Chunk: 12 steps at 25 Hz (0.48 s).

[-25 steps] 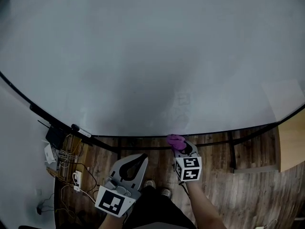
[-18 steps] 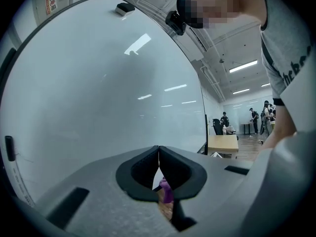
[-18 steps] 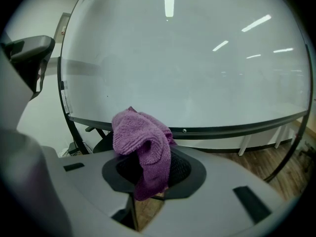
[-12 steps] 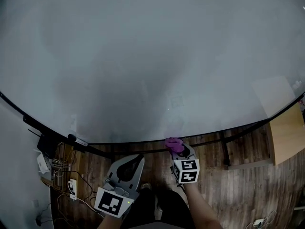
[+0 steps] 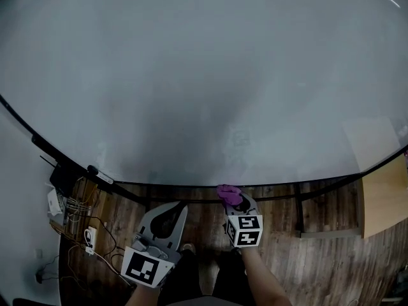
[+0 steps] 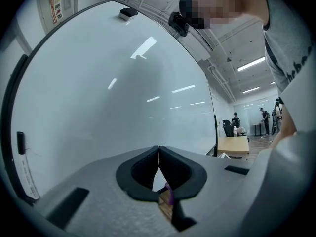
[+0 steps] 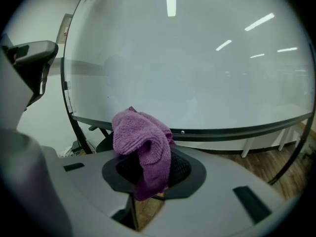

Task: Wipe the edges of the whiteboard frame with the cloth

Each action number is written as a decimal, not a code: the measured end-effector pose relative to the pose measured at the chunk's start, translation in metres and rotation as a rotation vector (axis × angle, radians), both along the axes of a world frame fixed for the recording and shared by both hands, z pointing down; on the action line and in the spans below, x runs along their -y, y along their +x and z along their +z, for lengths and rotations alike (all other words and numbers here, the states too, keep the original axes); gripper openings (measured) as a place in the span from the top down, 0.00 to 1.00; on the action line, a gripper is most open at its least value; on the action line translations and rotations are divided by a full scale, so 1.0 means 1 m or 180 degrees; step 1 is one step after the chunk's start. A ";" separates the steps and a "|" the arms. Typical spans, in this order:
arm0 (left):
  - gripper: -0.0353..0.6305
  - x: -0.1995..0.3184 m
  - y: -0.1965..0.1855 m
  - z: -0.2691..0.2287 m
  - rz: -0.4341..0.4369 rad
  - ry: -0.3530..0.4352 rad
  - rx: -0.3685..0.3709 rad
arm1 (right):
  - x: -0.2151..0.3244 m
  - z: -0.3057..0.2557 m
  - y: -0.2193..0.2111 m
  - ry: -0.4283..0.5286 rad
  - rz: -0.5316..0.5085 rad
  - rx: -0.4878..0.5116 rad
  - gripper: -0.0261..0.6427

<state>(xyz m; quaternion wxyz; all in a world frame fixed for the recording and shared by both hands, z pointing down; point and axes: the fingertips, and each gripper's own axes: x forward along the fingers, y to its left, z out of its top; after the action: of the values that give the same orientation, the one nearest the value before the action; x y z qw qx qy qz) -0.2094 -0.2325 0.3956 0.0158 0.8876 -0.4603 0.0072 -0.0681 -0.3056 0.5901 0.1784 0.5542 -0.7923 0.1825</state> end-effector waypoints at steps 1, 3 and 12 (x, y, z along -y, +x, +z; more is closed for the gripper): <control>0.92 -0.001 0.003 0.000 -0.0045 0.0000 -0.0004 | 0.000 0.001 0.001 -0.0002 -0.0043 -0.0004 0.81; 0.92 -0.003 0.011 -0.001 -0.0125 0.0005 -0.0011 | 0.001 0.002 0.006 -0.0007 -0.0129 -0.0009 0.81; 0.92 -0.009 0.042 -0.003 -0.0336 -0.0015 0.0036 | 0.005 0.005 0.023 -0.0016 -0.0402 0.0003 0.81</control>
<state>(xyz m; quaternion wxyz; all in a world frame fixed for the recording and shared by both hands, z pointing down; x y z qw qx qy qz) -0.1675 -0.2231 0.3928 0.0157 0.8619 -0.5066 0.0124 -0.0447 -0.3102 0.5952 0.1905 0.5026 -0.8253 0.1732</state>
